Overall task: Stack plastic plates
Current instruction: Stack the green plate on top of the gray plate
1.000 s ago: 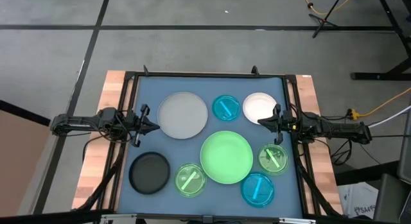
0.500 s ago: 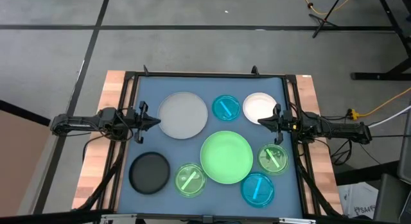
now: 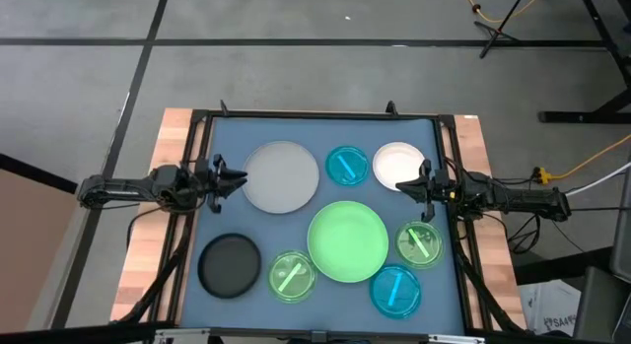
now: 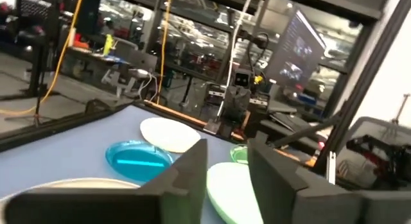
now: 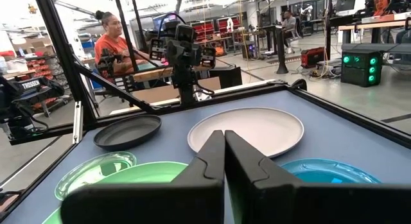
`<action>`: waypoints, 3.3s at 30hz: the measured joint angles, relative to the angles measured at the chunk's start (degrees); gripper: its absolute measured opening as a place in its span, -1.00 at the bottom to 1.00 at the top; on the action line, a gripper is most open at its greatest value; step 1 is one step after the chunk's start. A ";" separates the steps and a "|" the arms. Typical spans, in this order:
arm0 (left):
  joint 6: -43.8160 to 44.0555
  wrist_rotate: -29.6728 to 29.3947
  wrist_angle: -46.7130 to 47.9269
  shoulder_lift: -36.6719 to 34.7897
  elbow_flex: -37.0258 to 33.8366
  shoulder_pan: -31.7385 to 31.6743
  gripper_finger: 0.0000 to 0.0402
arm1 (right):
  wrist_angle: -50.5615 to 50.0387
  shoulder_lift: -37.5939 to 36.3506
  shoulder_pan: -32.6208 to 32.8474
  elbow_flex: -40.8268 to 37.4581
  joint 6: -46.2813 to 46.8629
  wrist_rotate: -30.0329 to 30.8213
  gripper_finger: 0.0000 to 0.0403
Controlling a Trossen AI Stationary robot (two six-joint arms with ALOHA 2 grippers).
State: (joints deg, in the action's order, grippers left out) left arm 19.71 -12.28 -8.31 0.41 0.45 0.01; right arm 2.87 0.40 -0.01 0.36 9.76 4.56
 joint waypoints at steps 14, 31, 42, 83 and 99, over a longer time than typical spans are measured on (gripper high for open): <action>6.90 -3.34 -9.73 5.72 0.00 0.00 -0.08 | 0.02 0.00 0.00 0.00 0.00 -0.02 -1.00; 6.71 -3.60 -22.12 36.70 9.03 0.02 -0.08 | 0.02 0.00 0.00 0.00 0.00 -0.02 -1.00; 6.66 -3.58 -21.72 55.08 22.30 0.01 -0.08 | 0.02 0.00 0.00 0.00 0.00 -0.02 -1.00; -4.79 -3.08 0.22 102.77 59.71 1.31 -0.08 | -0.92 -0.02 0.00 0.04 0.00 -0.09 -1.00; 2.59 -2.81 2.56 108.14 59.74 1.31 -0.08 | -1.18 -0.02 0.00 0.07 0.00 -0.09 -1.00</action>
State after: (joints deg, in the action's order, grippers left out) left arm 22.30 -15.09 -5.75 108.56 60.18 1.32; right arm 1.69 0.38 -0.01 0.43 9.76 4.47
